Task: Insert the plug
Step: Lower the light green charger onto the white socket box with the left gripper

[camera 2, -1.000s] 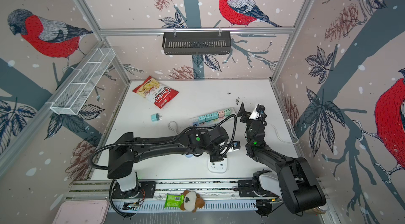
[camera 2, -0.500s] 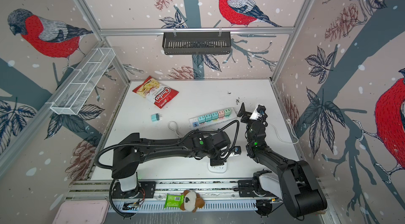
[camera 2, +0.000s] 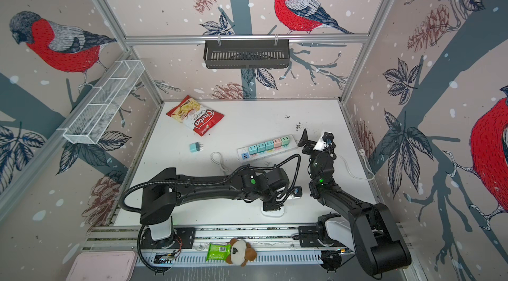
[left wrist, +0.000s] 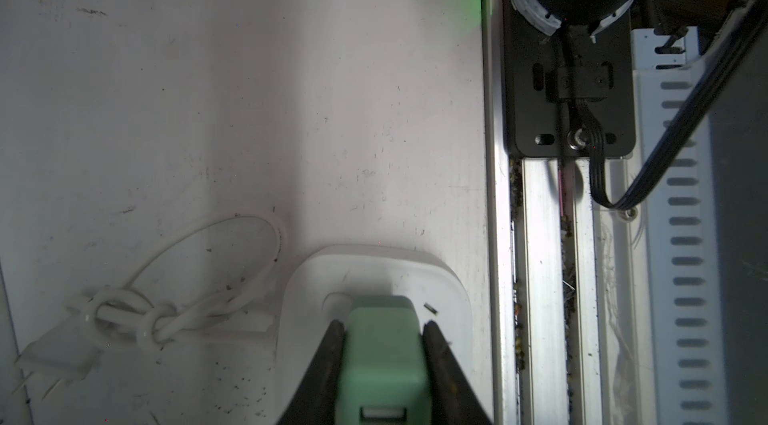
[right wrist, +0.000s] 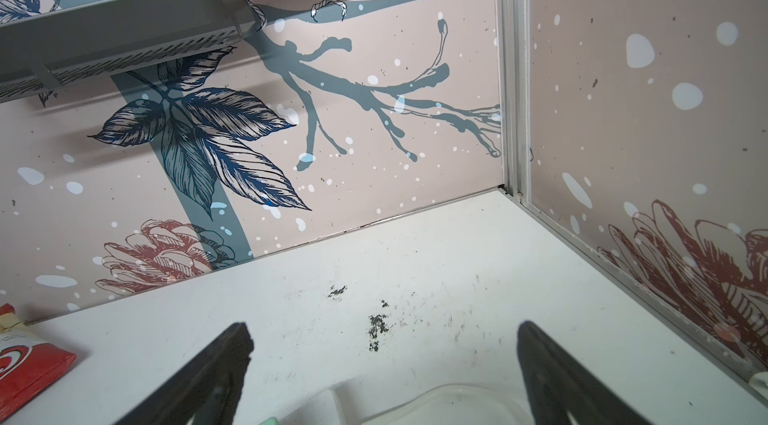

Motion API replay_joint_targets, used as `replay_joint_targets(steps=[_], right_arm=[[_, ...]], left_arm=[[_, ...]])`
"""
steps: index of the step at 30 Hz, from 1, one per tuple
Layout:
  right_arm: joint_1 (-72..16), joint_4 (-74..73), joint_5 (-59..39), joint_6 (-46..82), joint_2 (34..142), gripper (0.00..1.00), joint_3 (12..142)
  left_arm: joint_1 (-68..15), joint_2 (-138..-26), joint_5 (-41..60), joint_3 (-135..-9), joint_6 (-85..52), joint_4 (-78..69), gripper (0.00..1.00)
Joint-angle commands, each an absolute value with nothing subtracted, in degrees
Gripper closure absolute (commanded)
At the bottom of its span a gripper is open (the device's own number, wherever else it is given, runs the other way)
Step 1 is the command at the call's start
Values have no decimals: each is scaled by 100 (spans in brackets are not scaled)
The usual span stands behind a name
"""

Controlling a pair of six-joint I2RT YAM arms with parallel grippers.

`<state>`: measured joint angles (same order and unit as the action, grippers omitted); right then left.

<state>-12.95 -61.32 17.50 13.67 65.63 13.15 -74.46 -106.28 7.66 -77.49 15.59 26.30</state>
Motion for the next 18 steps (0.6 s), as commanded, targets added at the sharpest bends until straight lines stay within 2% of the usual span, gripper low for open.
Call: replay_joint_targets(steps=[1,18], right_arm=[[-1292,-6133,1749,1430,6530,0,1310],[-1292,-6102,1776,1443,6312,0,1213]], left_arm=[[-7505,-10562,893,-7670,1591,2670,100],[-7536,-10648,660,-7628,1554,2603,100]])
